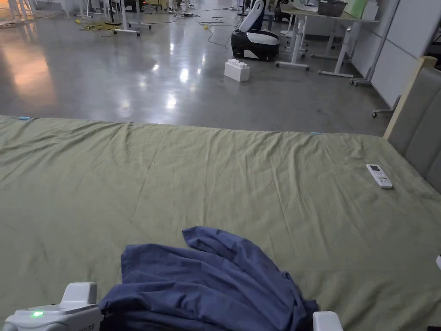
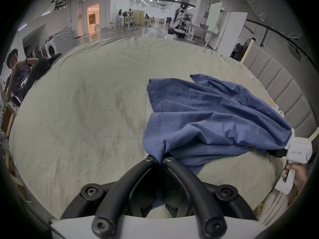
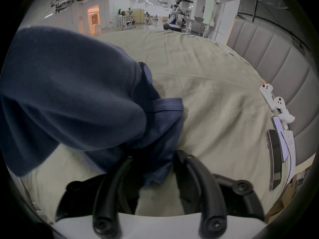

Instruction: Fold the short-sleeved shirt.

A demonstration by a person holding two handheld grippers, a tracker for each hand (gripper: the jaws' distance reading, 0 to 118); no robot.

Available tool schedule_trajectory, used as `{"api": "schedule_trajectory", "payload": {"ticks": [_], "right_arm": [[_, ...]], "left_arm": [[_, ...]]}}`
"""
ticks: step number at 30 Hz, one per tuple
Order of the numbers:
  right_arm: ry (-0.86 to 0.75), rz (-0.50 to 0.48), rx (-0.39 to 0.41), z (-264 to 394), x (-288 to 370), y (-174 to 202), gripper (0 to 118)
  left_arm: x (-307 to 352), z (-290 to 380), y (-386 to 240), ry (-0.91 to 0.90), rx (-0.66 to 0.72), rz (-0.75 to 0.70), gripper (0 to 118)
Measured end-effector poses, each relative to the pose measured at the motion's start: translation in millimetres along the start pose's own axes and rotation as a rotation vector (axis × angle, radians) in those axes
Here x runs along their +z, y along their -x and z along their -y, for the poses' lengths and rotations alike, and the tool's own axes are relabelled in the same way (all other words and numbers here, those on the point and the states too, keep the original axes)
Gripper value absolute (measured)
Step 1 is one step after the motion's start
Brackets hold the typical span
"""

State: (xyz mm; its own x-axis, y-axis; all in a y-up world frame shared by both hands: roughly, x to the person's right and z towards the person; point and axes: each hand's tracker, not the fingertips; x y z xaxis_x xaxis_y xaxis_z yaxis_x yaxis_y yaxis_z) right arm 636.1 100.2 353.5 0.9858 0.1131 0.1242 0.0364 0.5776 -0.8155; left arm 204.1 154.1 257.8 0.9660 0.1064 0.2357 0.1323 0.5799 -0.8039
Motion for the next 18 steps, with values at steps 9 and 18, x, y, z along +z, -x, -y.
{"api": "schedule_trajectory", "payload": {"ticks": [9,18], "right_arm": [[-0.077,0.047,0.028,-10.6,24.6,-1.8,3],[-0.316,0.067,-0.023,-51.4,91.1,-25.0,3]], "left_arm": [[6.5,-2.2,-1.3,-0.043,-0.004,-0.003,5],[43.2,-34.3,-5.1,-0.199,-0.034,0.008,5]]}}
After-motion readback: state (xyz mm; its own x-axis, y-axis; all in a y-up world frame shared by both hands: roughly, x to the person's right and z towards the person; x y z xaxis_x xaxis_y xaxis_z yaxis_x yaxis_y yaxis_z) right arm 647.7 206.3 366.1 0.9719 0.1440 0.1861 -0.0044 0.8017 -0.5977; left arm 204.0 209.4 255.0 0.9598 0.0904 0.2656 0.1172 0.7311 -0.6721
